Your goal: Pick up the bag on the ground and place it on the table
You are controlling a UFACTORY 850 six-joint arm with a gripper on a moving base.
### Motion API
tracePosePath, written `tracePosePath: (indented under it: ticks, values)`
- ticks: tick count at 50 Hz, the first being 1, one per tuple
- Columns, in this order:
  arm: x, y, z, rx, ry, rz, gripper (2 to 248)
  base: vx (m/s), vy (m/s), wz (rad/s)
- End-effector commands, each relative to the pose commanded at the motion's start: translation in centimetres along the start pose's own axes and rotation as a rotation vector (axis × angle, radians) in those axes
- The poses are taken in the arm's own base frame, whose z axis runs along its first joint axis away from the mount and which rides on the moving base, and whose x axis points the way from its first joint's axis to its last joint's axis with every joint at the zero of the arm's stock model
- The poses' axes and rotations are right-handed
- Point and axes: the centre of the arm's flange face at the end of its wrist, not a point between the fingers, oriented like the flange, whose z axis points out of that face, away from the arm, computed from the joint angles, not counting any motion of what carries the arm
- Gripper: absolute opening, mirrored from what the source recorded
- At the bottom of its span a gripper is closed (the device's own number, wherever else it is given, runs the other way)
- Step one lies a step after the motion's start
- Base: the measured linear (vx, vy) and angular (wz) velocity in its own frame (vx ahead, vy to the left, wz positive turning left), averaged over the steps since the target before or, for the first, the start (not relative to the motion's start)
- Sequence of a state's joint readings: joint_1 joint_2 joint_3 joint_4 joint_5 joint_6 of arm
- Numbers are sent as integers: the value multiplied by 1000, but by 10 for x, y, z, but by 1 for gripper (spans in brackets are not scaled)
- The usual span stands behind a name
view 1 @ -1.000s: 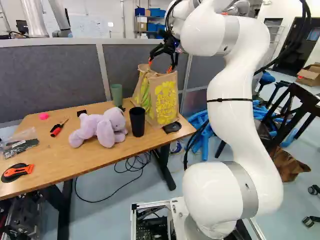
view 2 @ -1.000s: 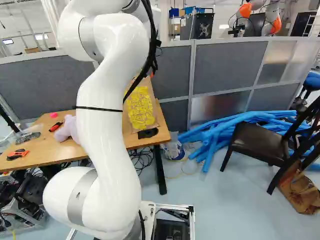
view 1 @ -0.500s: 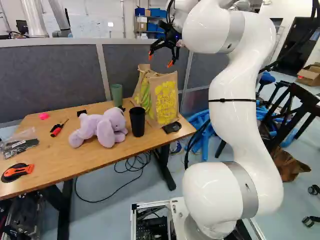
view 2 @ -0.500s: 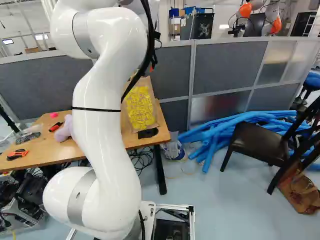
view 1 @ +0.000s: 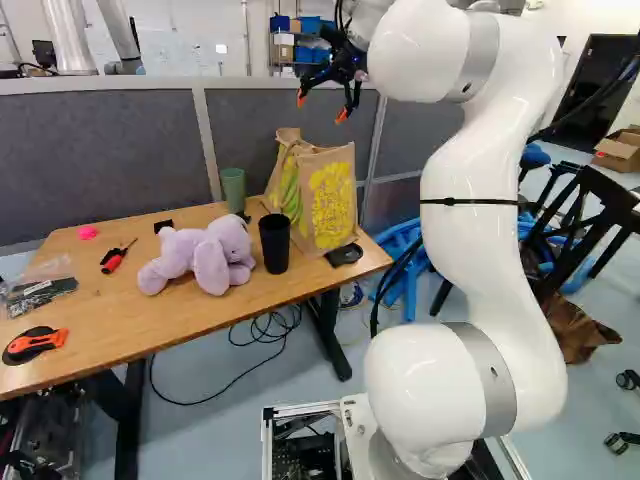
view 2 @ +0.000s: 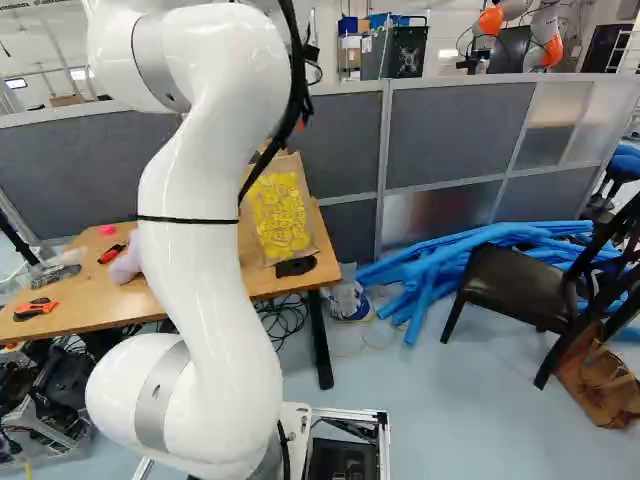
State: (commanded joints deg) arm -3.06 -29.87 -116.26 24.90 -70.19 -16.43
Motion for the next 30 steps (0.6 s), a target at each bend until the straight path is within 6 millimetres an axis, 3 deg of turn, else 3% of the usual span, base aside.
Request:
tracePosePath:
  ticks: [18,30]
  values:
    - [0,-11,-24,-5,41,-18,247,0,0,0]
    - [0,-11,-26,-6,43,-19,247,0,0,0]
